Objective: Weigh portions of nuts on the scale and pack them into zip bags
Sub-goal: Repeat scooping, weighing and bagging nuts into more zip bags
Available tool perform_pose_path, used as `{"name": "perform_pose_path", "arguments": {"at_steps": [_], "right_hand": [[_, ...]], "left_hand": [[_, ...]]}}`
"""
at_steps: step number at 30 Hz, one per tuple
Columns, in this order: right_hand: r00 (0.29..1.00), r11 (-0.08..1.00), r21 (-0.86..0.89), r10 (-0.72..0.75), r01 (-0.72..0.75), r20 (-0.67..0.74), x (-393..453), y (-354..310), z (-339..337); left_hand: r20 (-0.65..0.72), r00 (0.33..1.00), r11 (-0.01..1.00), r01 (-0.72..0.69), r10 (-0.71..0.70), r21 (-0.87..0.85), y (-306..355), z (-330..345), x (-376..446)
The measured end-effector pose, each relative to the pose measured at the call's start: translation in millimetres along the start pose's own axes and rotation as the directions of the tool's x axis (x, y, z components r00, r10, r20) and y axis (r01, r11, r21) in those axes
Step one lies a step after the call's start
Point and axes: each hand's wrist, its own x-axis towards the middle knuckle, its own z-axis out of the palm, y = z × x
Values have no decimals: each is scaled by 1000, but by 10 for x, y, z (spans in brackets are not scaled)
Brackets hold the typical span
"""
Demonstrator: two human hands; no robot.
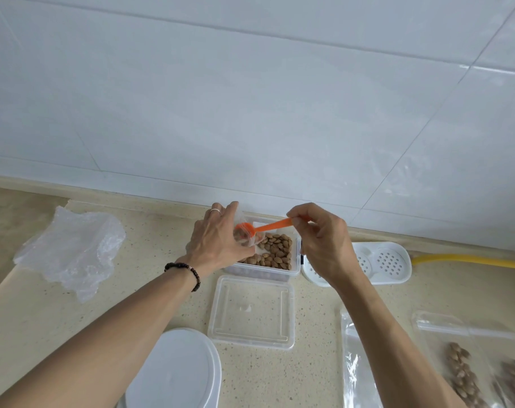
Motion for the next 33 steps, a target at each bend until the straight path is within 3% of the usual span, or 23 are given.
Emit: {"name": "perform_pose_path", "arguments": {"at_steps": [10,14,17,21,25,29,33], "right_hand": [[999,998,-63,-19,17,-29,-116,-216,-33],[970,996,62,81,-68,-230,-313,-392,-4],[908,973,174,206,-151,-365,-573,-532,23],[735,889,414,413,-196,-538,-1049,-649,117],[524,769,604,610,-211,-595,-1628,-621,344],[273,603,769,792,-211,-546,-2287,-386,610],[95,410,881,912,-238,-399,-2868,-121,938]], "left_hand": [[-20,999,998,27,-28,-52,-46,-119,-118],[-21,1000,995,-14,11,-98,-120,-203,-208],[-1,998,990,-59,60,-131,-148,-297,-305],[37,982,972,-179,186,-153,-111,-463,-521],[56,947,937,-303,317,-173,-88,-529,-835],[99,899,902,-415,427,-118,-54,-481,-1179],[161,848,863,-500,505,-77,-6,-381,-1490]]}}
